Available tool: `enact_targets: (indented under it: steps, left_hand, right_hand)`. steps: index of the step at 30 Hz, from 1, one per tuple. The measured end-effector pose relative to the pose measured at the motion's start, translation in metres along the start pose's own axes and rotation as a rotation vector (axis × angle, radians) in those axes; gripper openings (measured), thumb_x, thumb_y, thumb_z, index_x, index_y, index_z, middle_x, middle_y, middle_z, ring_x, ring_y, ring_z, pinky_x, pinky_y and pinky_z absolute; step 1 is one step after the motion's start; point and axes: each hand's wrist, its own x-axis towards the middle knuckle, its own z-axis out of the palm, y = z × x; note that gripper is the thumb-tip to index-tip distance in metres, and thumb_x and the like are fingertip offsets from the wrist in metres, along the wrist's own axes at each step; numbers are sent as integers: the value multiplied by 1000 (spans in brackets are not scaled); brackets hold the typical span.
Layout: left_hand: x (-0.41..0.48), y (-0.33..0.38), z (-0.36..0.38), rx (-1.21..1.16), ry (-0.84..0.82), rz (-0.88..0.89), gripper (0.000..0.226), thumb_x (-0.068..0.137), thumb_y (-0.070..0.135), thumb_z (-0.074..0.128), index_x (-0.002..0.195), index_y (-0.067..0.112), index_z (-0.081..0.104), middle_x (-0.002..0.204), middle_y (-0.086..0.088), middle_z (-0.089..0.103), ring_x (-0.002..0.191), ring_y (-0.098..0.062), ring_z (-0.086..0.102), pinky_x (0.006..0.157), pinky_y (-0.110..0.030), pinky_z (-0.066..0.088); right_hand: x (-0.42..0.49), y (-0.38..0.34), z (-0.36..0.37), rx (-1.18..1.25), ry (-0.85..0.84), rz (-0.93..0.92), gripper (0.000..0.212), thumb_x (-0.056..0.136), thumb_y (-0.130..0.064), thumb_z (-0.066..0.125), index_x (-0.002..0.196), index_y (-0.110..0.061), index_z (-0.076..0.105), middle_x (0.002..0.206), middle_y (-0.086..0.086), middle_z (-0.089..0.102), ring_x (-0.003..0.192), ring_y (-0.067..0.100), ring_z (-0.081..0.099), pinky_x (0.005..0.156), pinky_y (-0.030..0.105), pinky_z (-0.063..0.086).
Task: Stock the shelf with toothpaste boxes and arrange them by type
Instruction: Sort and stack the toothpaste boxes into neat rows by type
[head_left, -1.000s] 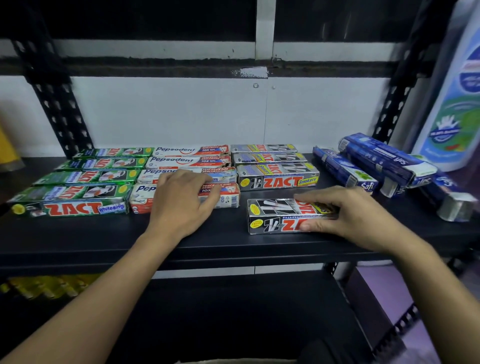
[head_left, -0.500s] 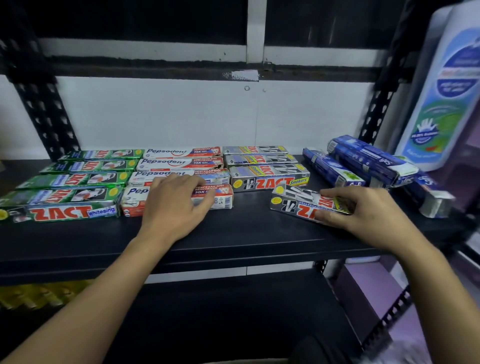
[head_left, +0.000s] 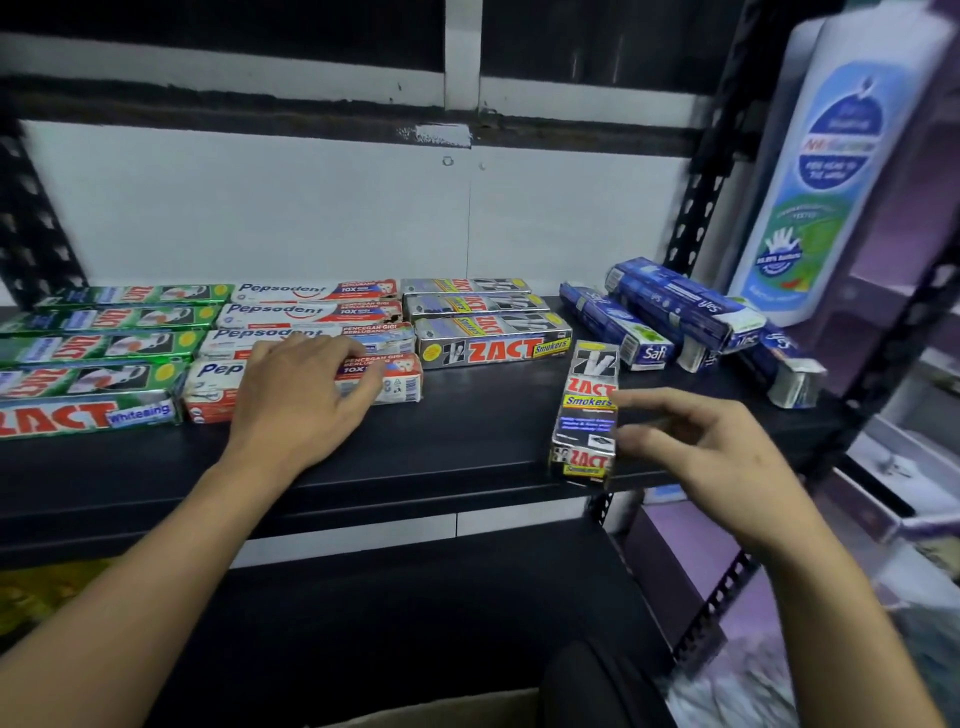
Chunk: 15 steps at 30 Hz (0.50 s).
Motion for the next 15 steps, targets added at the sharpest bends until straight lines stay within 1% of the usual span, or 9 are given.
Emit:
enact_targets:
  steps: [2, 4, 5, 6, 7, 9, 11, 13, 15]
  left_hand:
    - [0, 1, 0, -3, 3, 4, 44, 97, 57, 42, 110, 24, 67, 98, 0, 70, 97, -24, 60, 91, -43, 35]
    - [-1, 1, 0, -7, 3, 1, 43, 96, 57, 42, 109, 24, 67, 97, 0, 70, 97, -24, 60, 91, -43, 35]
    - [-1, 1, 0, -8, 2, -2, 45, 95, 58, 41, 109, 25, 67, 96, 1, 70, 96, -24, 60, 92, -43, 36]
    - [-1, 1, -1, -11, -1, -5, 48, 94, 60, 39, 108, 25, 67, 95, 1, 70, 95, -23, 60, 92, -43, 36]
    - [-1, 1, -1, -12, -4, -9, 51, 91, 62, 36, 108, 25, 68, 95, 2, 70, 95, -23, 61, 93, -43, 36]
    - [-1, 1, -1, -13, -5, -9, 53, 90, 63, 35, 108, 25, 68, 95, 2, 70, 95, -22, 61, 93, -43, 36]
    - [-1, 1, -1, -13, -4, -5, 52, 89, 62, 36, 108, 25, 68, 96, 3, 70, 95, -22, 60, 92, -42, 36]
    - [-2, 1, -1, -23, -4, 2, 51, 89, 62, 38, 107, 26, 69, 98, 4, 71, 97, -21, 60, 93, -41, 36]
    - [-2, 2, -2, -28, -4, 3, 53, 86, 63, 40, 108, 25, 70, 104, 4, 72, 101, -22, 61, 94, -41, 36]
  right_hand:
    - [-1, 2, 11, -35, 59, -30, 32, 85, -12, 73, 108, -33, 72, 89, -3, 76, 86, 12, 72, 89, 38, 55]
    - [1, 3, 20, -138, 132, -99, 37, 82, -16, 77, 112, -36, 71, 102, -8, 69, 83, 5, 67, 77, 17, 53]
    - [2, 3, 24, -222, 151, -144, 40, 80, -22, 79, 116, -38, 69, 108, -9, 61, 87, 3, 61, 75, 12, 49]
    - [4, 5, 27, -314, 157, -182, 44, 79, -28, 79, 120, -40, 66, 112, -8, 53, 93, 3, 56, 81, 13, 46]
    - [6, 7, 30, -402, 153, -212, 47, 79, -35, 78, 123, -42, 63, 116, -7, 48, 102, 7, 50, 90, 18, 43]
    - [13, 9, 34, -537, 132, -240, 49, 80, -49, 71, 128, -45, 59, 135, -3, 42, 119, 18, 39, 104, 32, 36]
    - [20, 8, 38, -621, 131, -251, 50, 80, -62, 61, 128, -48, 58, 150, -3, 36, 127, 22, 31, 108, 39, 32]
    - [29, 7, 43, -669, 175, -262, 53, 78, -70, 56, 125, -47, 61, 146, -2, 43, 127, 24, 33, 108, 44, 30]
    - [40, 6, 51, -662, 216, -273, 54, 76, -72, 56, 120, -43, 66, 126, -4, 55, 121, 22, 42, 106, 46, 31]
